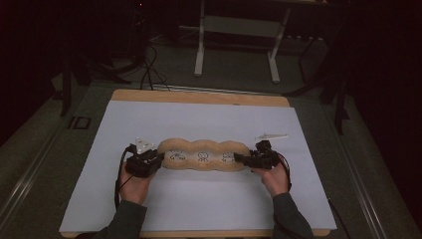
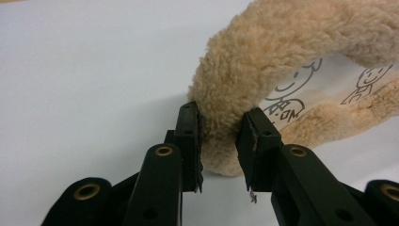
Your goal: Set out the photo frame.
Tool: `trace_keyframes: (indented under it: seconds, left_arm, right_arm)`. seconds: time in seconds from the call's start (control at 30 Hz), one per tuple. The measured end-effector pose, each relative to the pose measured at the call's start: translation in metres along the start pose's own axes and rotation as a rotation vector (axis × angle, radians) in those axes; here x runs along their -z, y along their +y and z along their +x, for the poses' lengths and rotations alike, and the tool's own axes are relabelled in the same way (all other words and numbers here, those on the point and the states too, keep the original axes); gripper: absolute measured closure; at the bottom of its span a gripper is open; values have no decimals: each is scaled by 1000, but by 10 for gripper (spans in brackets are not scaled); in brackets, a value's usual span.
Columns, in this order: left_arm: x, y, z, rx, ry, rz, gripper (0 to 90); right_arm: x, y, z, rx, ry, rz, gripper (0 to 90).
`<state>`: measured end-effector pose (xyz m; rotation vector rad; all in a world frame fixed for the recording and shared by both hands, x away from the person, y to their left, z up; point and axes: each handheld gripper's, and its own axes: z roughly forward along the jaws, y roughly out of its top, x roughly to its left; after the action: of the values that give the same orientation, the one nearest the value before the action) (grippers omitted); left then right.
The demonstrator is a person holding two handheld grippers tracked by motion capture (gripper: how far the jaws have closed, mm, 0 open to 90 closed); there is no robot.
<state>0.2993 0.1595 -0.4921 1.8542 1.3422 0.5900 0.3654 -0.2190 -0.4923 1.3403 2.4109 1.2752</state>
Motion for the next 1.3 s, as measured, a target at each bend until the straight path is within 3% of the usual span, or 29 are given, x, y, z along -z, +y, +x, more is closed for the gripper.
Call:
trace_keyframes:
  seconds: [0.4, 0.6, 1.0, 1.3]
  left_arm:
    - [0, -1, -4, 11, -13, -5, 714]
    - [-1, -2, -5, 15, -9, -12, 697]
    - [-1, -4, -3, 21, -11, 14, 571]
    - [9, -4, 5, 43, -16, -14, 500]
  right_arm:
    - [1, -1, -5, -9, 2, -8, 472]
    - [0, -1, -3, 17, -16, -7, 450]
    - [2, -2, -2, 50, -68, -18, 363]
    - [9, -3, 1, 83, -93, -8, 289]
